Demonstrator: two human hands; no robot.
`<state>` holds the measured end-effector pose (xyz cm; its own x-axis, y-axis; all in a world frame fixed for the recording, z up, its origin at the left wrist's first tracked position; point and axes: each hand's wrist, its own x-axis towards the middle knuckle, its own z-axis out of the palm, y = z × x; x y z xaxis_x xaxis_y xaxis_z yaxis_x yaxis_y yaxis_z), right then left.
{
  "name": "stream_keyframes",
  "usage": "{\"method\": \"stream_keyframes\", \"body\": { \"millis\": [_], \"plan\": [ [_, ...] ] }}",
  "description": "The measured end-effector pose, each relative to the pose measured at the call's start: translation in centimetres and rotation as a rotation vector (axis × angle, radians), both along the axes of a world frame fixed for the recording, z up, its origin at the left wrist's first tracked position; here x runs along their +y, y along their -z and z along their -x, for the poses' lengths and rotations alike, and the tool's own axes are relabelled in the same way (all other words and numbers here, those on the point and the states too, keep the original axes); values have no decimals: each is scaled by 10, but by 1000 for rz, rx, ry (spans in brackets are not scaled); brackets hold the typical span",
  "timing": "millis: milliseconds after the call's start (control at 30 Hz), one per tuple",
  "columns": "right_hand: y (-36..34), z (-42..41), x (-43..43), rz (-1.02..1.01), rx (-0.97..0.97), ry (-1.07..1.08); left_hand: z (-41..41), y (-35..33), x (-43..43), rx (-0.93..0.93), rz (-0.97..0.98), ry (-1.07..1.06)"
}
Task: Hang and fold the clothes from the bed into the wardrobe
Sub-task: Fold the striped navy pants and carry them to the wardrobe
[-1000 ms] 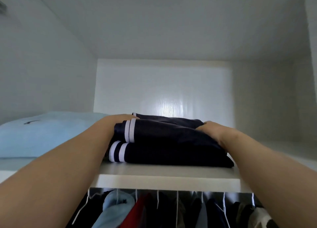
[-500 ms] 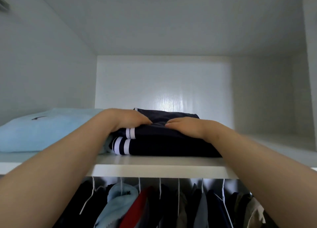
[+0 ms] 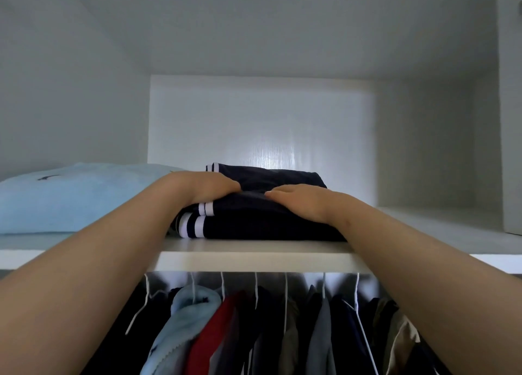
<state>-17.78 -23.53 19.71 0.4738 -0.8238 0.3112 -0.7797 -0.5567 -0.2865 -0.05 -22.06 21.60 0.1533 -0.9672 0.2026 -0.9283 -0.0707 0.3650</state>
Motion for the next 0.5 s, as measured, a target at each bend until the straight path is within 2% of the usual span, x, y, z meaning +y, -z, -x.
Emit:
{"method": "stream_keyframes", "body": {
  "millis": [133, 233, 367, 500],
  "plan": [
    [7, 1, -2, 15, -5, 65, -1, 4, 11, -117, 36, 66],
    [12, 5, 8, 27, -15, 98, 0, 15, 18, -180, 188, 94],
    [13, 8, 43, 35, -120, 41, 9, 21, 43, -92, 445, 168],
    [18, 12, 74, 127, -353, 144, 27, 30, 61, 46, 577, 278]
  ]
}}
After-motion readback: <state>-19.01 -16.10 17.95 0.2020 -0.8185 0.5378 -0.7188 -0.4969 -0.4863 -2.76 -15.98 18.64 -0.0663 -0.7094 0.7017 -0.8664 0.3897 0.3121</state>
